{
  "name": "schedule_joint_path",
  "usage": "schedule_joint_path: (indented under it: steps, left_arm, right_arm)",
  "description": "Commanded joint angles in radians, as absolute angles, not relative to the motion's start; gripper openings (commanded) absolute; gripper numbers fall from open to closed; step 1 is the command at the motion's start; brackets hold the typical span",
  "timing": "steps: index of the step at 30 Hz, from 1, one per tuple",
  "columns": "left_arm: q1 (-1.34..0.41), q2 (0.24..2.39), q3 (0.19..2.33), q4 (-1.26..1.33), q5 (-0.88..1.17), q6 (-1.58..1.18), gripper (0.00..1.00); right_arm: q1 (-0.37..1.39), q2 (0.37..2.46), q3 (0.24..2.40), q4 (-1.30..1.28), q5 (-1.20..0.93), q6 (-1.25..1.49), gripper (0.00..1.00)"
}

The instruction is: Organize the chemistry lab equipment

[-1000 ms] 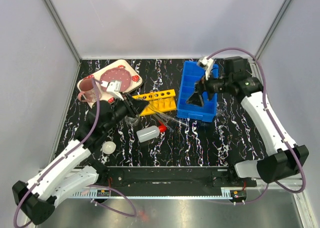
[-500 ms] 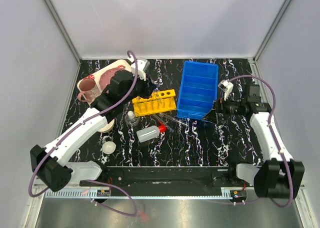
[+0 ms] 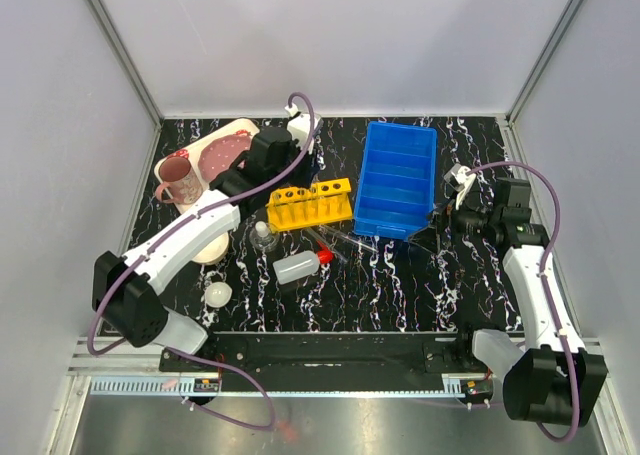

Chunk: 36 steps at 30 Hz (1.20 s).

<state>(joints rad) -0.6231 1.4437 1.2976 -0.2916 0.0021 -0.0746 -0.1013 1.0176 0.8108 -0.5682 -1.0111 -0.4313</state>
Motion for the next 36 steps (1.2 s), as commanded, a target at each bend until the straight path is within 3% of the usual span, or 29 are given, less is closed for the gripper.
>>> schedule_joint_path:
  steps: [1, 36]
  left_arm:
    - [-0.629, 1.469, 1.368, -0.264, -0.041, -0.035, 0.15]
    - [-0.629, 1.453, 1.368, -0.221, -0.006, -0.083, 0.15]
  right_arm:
    - [-0.11, 0.988, 0.808, -0.537, -1.011, -0.463, 1.0]
    - [-0.127, 0.997, 0.798, -0.565, -1.031, -0.505, 1.0]
